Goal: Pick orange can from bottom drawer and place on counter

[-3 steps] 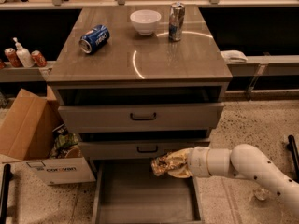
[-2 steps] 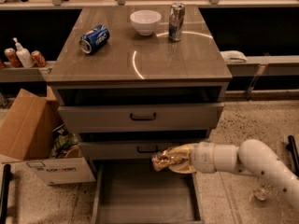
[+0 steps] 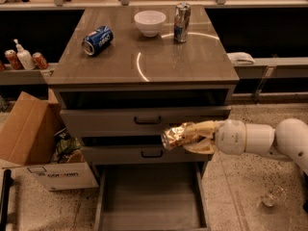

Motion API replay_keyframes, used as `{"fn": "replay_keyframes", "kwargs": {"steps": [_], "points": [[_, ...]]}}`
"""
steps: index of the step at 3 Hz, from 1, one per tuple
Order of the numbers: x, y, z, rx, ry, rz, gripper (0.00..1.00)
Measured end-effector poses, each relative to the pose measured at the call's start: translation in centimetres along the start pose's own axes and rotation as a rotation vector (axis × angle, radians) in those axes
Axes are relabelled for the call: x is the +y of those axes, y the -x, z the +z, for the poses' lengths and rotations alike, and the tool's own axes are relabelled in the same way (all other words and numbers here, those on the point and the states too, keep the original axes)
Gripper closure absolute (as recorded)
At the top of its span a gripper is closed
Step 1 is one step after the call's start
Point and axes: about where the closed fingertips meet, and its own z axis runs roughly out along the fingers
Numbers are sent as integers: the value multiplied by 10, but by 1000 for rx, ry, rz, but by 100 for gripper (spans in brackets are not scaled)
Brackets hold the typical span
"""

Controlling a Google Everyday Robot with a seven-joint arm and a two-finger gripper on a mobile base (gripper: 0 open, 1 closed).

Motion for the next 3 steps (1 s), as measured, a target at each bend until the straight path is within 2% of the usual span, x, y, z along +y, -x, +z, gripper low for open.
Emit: {"fn": "replay_keyframes", "kwargs": {"steps": [1,2,3], "points": [[-48,9,-18,-64,-66,-76,100],[-48,9,-18,-64,-66,-76,100],[-80,17,-10,-63,-26,-100,100]]}}
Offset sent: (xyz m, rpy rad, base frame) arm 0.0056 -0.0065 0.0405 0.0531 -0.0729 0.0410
